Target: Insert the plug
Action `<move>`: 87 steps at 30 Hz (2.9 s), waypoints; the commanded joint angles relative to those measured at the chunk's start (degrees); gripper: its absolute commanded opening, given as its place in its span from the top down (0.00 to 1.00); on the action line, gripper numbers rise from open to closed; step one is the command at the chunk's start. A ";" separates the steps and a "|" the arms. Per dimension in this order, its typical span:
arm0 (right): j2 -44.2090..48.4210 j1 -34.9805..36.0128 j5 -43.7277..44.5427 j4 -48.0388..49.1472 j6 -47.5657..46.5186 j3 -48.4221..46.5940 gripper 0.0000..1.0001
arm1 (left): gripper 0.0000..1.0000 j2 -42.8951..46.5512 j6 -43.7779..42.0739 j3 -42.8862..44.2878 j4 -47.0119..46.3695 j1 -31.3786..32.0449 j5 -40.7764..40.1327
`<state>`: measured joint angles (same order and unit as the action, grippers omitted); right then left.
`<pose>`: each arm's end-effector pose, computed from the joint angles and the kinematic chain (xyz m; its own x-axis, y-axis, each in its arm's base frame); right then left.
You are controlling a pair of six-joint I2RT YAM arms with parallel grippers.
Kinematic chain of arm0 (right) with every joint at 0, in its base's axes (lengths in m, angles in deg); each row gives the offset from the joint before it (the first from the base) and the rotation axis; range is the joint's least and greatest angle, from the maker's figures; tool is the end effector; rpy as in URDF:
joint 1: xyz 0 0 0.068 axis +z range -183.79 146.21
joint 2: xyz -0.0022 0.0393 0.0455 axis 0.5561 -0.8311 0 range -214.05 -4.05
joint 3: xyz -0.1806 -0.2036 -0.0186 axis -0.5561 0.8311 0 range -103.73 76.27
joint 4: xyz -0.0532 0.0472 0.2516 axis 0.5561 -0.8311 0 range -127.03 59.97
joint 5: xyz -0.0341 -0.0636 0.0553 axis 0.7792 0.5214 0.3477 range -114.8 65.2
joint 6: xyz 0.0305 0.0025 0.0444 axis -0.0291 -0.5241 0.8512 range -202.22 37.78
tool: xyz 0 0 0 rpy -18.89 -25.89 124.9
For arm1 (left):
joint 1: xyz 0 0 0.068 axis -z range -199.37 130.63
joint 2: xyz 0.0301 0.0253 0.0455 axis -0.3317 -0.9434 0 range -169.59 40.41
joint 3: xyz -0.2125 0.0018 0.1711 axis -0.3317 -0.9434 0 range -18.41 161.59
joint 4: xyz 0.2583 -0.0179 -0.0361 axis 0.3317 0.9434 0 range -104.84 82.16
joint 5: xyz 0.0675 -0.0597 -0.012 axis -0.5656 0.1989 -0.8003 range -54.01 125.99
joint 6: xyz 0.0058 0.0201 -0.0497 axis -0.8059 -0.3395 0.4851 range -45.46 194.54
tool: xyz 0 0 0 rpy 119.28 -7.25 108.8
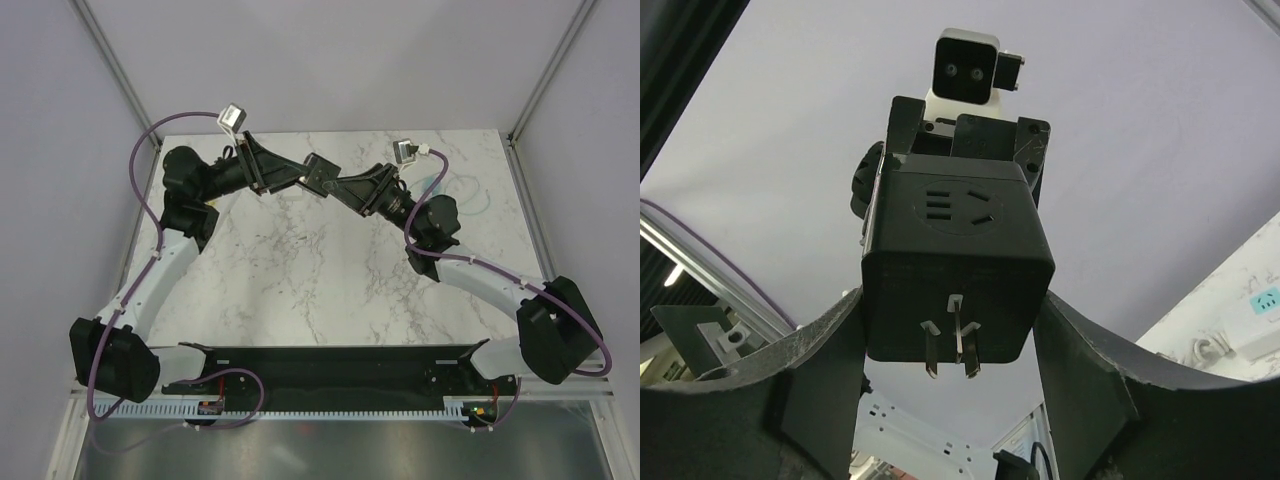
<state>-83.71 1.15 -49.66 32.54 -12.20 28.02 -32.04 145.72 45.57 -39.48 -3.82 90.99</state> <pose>0.2406 0.1864 0.3517 -0.6206 0.6066 -0.4969 -0.6770 -0.0947 0.7299 0.2640 -0.1038 0.4147 -0.7765 -0.3474 -0.5258 0.5481 0.0394 -0.8355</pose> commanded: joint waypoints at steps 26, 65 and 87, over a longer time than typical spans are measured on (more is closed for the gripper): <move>8.73 -1.45 -12.58 -9.48 -10.25 -0.44 1.00 | 0.27 2.13 -9.21 3.43 14.89 1.76 11.44; 6.71 -2.51 -19.61 -8.07 -8.23 -0.88 1.00 | 0.27 -2.61 -13.35 3.87 18.23 3.52 15.66; 9.60 -4.69 -18.29 -22.55 -14.72 -2.72 0.22 | 0.98 -2.35 -18.26 4.65 20.60 3.52 14.96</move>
<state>-77.21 -2.65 -67.91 15.53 -20.64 28.59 -34.46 129.80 48.11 -20.32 -0.54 106.18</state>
